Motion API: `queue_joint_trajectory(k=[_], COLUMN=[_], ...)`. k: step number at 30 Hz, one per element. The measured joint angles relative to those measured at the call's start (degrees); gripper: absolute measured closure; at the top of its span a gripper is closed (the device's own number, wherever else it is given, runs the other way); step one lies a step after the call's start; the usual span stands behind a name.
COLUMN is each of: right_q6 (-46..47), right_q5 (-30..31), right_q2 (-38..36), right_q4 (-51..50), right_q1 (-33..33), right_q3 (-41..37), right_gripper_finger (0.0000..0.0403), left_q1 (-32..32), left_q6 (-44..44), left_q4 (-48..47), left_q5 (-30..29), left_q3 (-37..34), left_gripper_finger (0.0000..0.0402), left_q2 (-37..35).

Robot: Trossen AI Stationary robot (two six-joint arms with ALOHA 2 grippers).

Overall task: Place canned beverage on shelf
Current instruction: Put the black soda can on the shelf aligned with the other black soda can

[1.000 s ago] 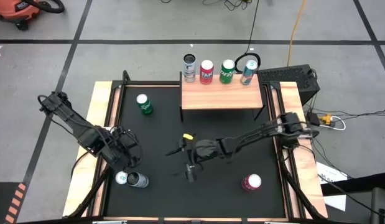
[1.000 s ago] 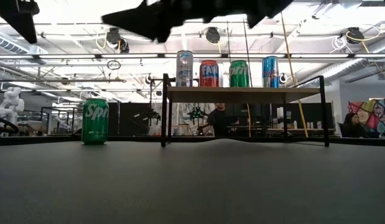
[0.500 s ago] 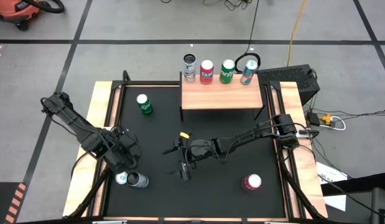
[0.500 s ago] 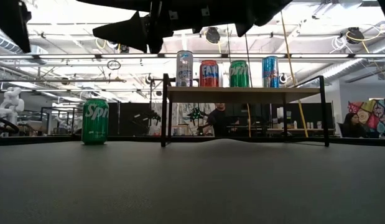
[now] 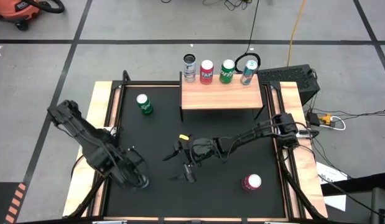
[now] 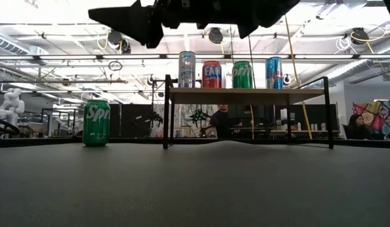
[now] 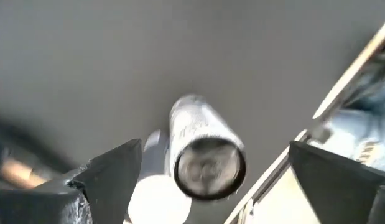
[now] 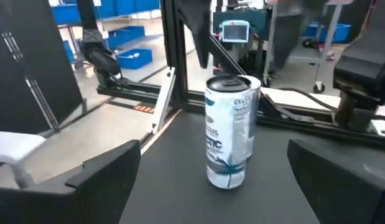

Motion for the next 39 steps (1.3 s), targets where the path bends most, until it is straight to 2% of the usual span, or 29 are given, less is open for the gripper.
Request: queue_joint_trajectory(k=[5,13,21,25,34,39], right_q6=[-0.88,-1.06,-1.04,-0.93,0.03,0.39], right_q5=[-0.37,-0.63,-2.18,-2.1,-2.05,-1.99], right_q2=[0.1,0.06,0.06,0.06,0.06,0.06], right_q4=[-1.24,0.37,0.32,0.37,0.34,-0.05], right_q1=[-0.4,-0.32,-0.27,-0.3,-0.16,-0.16], right_q3=[-0.07,-0.04,-0.04,-0.05,-0.06,-0.07], right_gripper_finger=[0.0009,0.0009,0.0009,0.0009,0.0009,0.0009], left_q1=[-2.43,-4.75,-5.08,-5.08,-5.08,-4.09], left_q6=[-5.43,-8.88,-8.33,-7.13,-5.28,-1.59], left_q4=[-4.2,-1.74,-2.6,-2.34,-2.43,-2.34], left_q5=[4.35,2.33,0.66,-0.06,-0.29,-1.11], left_q3=[1.59,1.61,1.61,1.61,1.65,1.72], left_gripper_finger=[0.0009,0.0009,0.0013,0.0045,0.016,0.0184], left_q2=[4.77,7.36,9.56,9.78,9.72,9.62])
